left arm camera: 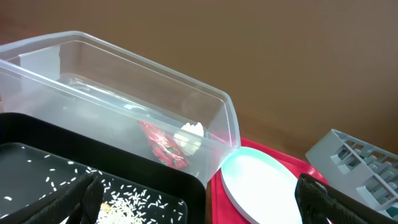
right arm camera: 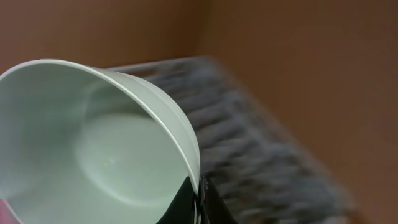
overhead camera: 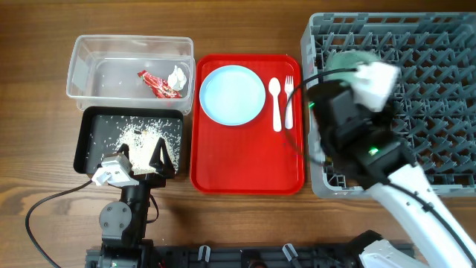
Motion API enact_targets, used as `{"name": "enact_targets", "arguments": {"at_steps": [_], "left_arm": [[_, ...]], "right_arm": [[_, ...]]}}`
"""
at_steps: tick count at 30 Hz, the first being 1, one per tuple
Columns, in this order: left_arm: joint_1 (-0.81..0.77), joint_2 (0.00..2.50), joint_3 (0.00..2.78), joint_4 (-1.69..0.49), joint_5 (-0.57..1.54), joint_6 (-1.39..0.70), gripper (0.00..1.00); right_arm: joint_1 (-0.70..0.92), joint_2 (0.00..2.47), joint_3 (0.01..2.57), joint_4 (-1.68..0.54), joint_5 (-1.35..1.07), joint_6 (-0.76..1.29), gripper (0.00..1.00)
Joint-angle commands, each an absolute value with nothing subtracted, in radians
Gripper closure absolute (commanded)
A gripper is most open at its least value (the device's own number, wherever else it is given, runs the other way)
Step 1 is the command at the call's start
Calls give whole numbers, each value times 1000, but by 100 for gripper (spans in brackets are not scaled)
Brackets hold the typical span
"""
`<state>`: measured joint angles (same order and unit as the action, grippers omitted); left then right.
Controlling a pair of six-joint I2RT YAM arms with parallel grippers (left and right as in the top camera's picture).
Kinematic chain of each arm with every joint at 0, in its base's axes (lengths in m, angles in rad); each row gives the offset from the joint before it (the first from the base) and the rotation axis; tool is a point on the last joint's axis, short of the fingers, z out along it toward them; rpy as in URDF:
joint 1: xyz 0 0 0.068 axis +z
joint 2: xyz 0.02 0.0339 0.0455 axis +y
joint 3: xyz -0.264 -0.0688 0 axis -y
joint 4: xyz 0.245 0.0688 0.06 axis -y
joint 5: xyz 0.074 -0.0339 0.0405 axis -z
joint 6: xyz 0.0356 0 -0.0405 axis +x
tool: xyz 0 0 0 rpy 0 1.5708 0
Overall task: Sort waste into correct bins and load items into the dishwasher rack
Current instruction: 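Carry the mint-green bowl into the rack and open the right gripper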
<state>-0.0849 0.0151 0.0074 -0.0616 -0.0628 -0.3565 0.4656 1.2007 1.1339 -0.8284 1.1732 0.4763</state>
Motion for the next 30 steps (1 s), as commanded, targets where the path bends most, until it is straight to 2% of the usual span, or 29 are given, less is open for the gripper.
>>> {"name": "enact_targets", "arguments": {"at_steps": [1, 6, 12, 22, 30], "left_arm": [[-79, 14, 6, -64, -80, -344, 0], [-80, 14, 6, -64, -80, -344, 0], [-80, 14, 6, -64, -80, -344, 0], [-80, 14, 6, -64, -80, -344, 0], [-79, 13, 6, -64, -80, -344, 0]], "right_arm": [[322, 1220, 1139, -810, 1439, 347, 96], [131, 1277, 1139, -717, 1446, 260, 96], [-13, 1402, 1138, -661, 1401, 224, 96], [-31, 1608, 1138, -545, 1373, 108, 96], [-48, 1654, 1138, -403, 1358, 7, 96]]}}
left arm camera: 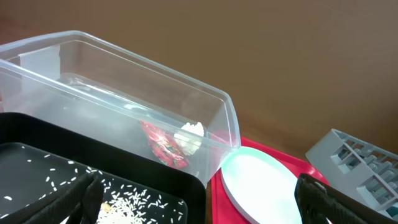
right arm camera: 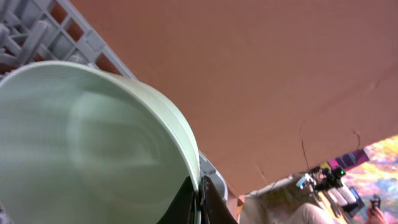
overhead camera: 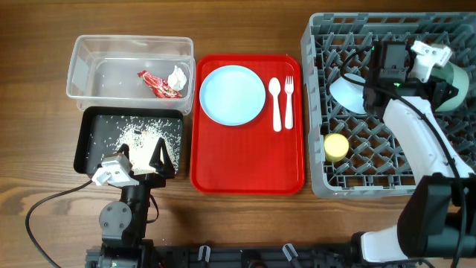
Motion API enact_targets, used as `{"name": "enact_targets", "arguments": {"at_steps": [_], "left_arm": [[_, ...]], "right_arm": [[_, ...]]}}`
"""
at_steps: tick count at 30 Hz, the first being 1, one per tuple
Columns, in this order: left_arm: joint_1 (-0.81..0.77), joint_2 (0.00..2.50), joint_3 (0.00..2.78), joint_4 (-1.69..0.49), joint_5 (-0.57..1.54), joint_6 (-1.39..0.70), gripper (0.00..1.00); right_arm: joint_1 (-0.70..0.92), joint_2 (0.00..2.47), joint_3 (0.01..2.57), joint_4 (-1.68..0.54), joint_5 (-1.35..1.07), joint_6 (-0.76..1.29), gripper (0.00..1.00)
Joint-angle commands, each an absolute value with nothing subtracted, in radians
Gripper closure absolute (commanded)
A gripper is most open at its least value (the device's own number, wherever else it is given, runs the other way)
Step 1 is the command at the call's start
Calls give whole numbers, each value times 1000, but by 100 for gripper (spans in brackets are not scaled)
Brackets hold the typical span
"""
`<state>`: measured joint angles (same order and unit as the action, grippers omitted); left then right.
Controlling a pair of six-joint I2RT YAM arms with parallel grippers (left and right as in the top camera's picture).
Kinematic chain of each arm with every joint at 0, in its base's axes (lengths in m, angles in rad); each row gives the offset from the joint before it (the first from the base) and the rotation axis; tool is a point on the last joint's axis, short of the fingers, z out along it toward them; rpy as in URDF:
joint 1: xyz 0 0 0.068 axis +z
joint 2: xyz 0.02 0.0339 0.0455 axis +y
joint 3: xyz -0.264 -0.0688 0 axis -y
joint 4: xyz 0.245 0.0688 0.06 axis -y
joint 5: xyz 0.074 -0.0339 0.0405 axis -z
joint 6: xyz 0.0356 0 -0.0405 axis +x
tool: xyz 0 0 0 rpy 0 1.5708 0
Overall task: Sort waste into correct bins and load items into the dishwasher rack
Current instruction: 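Carry the mint-green bowl into the rack and open the right gripper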
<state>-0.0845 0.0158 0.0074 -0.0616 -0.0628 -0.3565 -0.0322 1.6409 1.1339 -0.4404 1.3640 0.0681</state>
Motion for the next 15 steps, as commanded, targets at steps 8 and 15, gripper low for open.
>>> {"name": "enact_targets", "arguments": {"at_steps": [8, 15], "left_arm": [[-80, 14, 6, -64, -80, -344, 0], [-79, 14, 6, -64, -80, -344, 0]], "right_arm": [[-130, 1693, 1137, -372, 1251, -38, 95], [-138, 1748, 1137, -338, 1251, -83, 96]]}}
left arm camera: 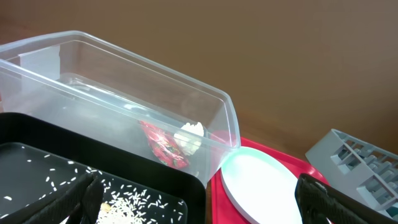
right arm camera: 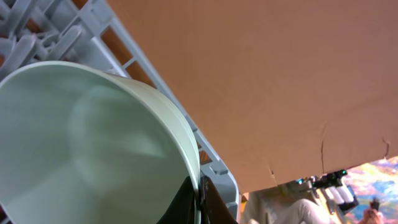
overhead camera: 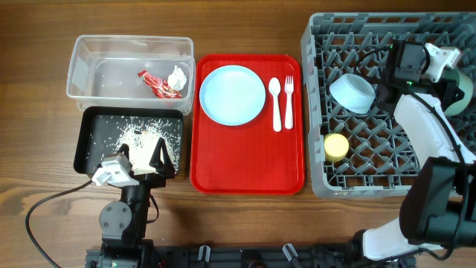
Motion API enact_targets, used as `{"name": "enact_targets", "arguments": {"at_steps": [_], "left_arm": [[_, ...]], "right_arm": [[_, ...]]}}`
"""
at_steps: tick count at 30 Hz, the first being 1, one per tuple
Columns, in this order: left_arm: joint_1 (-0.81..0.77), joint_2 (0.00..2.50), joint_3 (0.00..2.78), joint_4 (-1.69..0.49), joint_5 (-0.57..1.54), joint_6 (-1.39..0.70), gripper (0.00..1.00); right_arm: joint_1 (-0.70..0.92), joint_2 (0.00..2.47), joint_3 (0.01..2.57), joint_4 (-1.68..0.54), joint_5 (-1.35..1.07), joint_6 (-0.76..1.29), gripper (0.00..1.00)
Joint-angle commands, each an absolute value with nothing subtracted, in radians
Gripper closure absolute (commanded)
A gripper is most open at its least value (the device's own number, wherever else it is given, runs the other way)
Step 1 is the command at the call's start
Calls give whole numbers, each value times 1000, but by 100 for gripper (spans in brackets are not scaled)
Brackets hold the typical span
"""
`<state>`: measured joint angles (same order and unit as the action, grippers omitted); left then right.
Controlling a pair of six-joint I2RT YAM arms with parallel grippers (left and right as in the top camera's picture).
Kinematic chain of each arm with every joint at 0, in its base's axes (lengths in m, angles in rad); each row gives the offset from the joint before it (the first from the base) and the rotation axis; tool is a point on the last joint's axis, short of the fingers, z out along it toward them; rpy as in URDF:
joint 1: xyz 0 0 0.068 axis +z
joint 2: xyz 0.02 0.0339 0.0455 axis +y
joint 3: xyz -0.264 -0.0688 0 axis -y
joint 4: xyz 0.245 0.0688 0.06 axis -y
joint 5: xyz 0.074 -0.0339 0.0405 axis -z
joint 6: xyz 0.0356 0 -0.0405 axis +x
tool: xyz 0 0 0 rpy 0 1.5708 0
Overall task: Sort waste into correct bins and load items into the dishwasher rack
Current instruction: 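Carry the mint-green bowl into the rack and open the right gripper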
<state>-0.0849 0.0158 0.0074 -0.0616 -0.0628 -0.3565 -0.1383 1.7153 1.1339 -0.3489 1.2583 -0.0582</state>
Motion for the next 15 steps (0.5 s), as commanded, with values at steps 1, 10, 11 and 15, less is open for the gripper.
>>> {"name": "enact_targets", "arguments": {"at_steps": [1, 10, 11, 15], "left_arm": [[-79, 14, 6, -64, -80, -344, 0], [-79, 14, 6, -64, -80, -344, 0], [-80, 14, 6, -64, -80, -344, 0], [-79, 14, 6, -64, -80, -344, 0]], "right_arm": [[-138, 1758, 1137, -336, 1251, -83, 96], [-61, 1781, 1137, -313, 1251, -131, 85], [-49, 1781, 1137, -313, 1251, -131, 77], [-6, 1768, 1137, -314, 1258, -131, 41]]}}
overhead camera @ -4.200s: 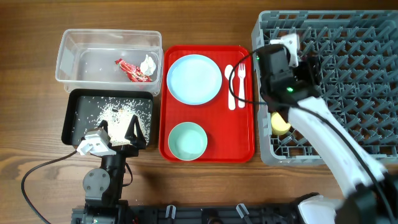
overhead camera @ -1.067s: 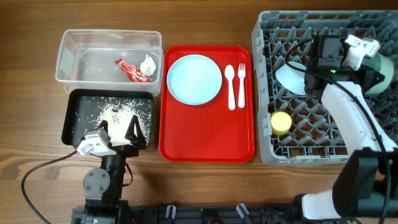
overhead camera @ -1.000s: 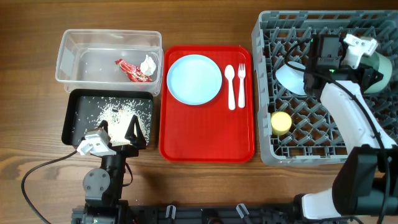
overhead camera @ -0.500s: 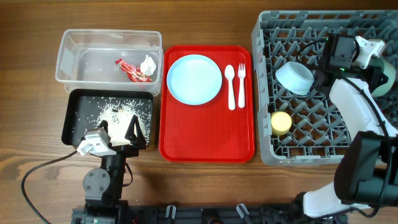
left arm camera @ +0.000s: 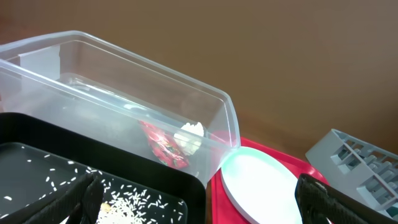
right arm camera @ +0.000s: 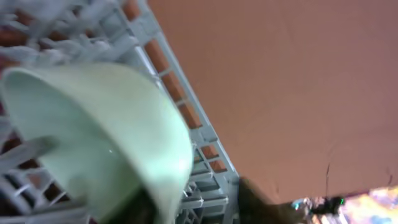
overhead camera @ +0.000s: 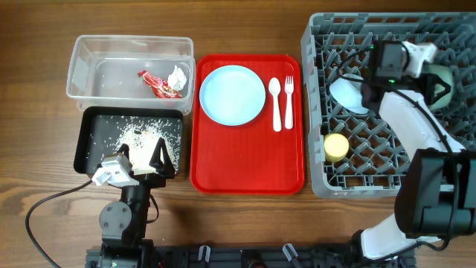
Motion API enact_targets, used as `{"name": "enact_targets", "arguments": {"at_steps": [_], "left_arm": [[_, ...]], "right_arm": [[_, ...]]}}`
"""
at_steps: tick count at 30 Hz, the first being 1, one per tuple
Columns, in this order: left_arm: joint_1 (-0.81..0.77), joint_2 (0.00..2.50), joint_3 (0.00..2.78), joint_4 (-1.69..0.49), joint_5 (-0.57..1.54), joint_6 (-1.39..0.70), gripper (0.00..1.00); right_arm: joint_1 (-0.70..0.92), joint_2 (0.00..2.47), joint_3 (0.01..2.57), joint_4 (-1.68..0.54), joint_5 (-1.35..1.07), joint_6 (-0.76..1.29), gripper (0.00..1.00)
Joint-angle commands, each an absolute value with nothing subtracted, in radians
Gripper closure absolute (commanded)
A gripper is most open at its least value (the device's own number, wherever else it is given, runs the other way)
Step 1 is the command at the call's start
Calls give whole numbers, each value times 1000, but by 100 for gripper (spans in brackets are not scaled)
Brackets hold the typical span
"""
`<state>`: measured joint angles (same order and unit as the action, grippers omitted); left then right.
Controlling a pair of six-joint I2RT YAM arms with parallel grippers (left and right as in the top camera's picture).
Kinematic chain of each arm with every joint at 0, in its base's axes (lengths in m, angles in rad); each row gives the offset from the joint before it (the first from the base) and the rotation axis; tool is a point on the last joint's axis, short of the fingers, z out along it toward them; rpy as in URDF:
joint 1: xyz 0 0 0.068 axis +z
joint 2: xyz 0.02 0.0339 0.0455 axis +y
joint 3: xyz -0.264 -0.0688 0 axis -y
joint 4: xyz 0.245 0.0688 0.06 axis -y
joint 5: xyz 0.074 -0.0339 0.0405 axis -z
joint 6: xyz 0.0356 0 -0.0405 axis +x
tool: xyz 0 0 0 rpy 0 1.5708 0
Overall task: Sort waste into correct bins and load items into the dishwasher rack
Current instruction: 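Carry the mint-green bowl into the rack and open the right gripper, then reach the right gripper to the light-blue plate and grasp its rim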
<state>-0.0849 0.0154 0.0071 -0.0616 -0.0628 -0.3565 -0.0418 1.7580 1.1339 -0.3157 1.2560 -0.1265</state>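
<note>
The pale green bowl [right arm camera: 93, 137] leans on its side in the grey dishwasher rack [overhead camera: 387, 179] near its right edge, also seen from above as the bowl [overhead camera: 443, 73]. My right gripper [right arm camera: 199, 202] is open, one finger on each side of the bowl's rim; the view is blurred. From overhead the right gripper [overhead camera: 433, 80] is at the rack's upper right. A light blue plate [overhead camera: 232, 93], white spoon [overhead camera: 275, 104] and white fork [overhead camera: 288, 100] lie on the red tray [overhead camera: 245, 164]. My left gripper [left arm camera: 199, 208] stands open over the black tray's [overhead camera: 93, 145] near edge.
A light blue bowl [overhead camera: 346, 93] and a yellow cup [overhead camera: 335, 147] sit in the rack. The clear bin [overhead camera: 82, 74] holds a red wrapper [overhead camera: 158, 84] and a crumpled tissue [overhead camera: 177, 77]. Rice [overhead camera: 141, 136] is scattered in the black tray.
My right gripper, shut on the green bowl's rim half a second ago, is now open, and the bowl rests in the rack. The wrist has shifted slightly left. The left arm is unchanged.
My right gripper first held the green bowl by its rim over the rack's left part. It then held the bowl at the rack's upper right, and lower among the tines. Now its fingers are apart and the bowl leans in the rack. The left arm stayed still.
</note>
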Motion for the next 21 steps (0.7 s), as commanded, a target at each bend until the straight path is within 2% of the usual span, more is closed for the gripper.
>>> {"name": "enact_targets", "arguments": {"at_steps": [1, 6, 12, 15, 21], "left_arm": [[-80, 14, 6, -64, -80, -344, 0], [-79, 14, 6, -64, -80, -344, 0], [-79, 14, 6, -64, -80, -344, 0], [-79, 14, 6, -64, -80, -344, 0], [-79, 14, 6, -64, -80, -344, 0]], "right_arm": [[3, 1760, 1137, -313, 1258, -131, 38], [76, 1668, 1141, -305, 1242, -136, 33], [248, 1480, 1141, -316, 1094, -177, 33], [380, 1385, 1141, -349, 957, -160, 33], [631, 1309, 1140, -469, 535, 70, 33]]}}
